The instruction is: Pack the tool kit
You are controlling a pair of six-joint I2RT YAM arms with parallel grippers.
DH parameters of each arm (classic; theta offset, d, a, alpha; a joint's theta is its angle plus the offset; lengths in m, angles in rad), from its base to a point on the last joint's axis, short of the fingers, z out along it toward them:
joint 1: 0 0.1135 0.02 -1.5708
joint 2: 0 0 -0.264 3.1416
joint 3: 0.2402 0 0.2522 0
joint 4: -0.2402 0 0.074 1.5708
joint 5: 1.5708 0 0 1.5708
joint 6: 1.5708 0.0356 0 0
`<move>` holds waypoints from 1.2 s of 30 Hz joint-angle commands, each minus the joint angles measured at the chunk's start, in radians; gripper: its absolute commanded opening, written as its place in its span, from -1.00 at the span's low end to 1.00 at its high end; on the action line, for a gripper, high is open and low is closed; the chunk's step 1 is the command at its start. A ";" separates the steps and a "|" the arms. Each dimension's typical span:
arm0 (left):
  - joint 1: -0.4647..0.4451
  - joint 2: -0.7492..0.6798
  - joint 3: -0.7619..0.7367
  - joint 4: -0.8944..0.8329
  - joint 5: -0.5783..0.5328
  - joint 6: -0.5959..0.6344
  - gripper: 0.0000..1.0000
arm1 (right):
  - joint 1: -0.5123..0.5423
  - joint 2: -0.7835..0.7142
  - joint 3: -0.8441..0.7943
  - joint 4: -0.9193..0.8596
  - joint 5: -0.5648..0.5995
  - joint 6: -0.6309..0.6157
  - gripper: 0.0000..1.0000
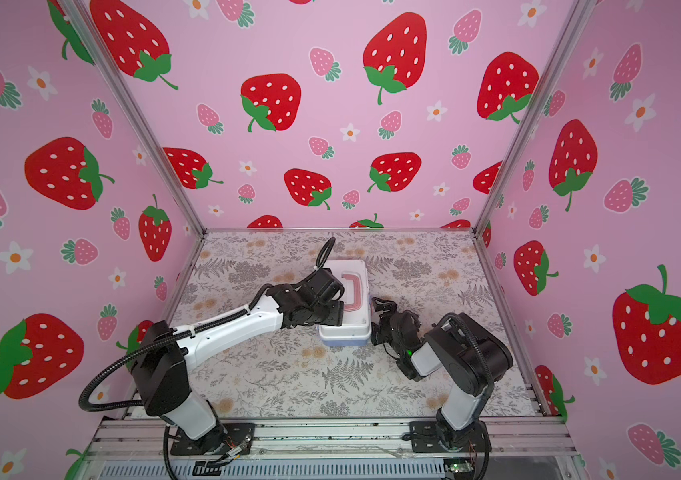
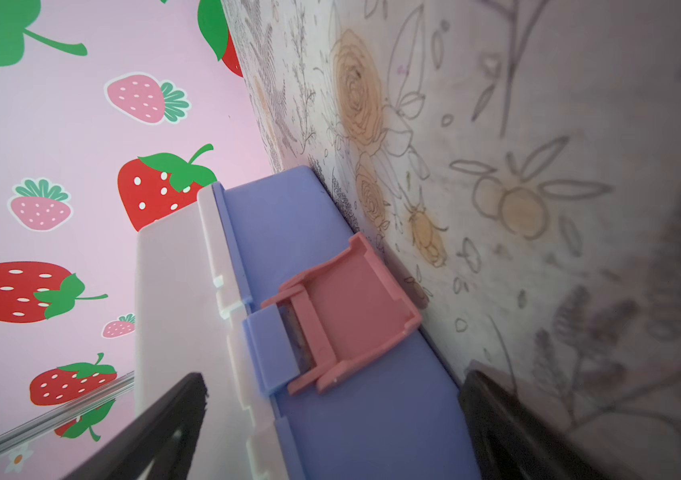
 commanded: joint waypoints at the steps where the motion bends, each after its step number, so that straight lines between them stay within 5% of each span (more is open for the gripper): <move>1: -0.010 0.016 -0.001 -0.002 0.047 -0.005 0.40 | -0.003 0.076 0.031 -0.025 -0.025 0.088 0.99; 12: -0.009 0.004 -0.048 0.009 0.047 -0.016 0.40 | -0.031 0.159 0.094 0.020 -0.023 0.091 0.99; 24: -0.010 0.038 -0.072 0.011 0.053 -0.027 0.39 | -0.135 0.095 0.131 0.143 -0.174 -0.168 1.00; 36: -0.010 0.064 -0.056 -0.002 0.054 -0.030 0.39 | -0.159 0.153 0.120 0.347 -0.252 -0.187 0.60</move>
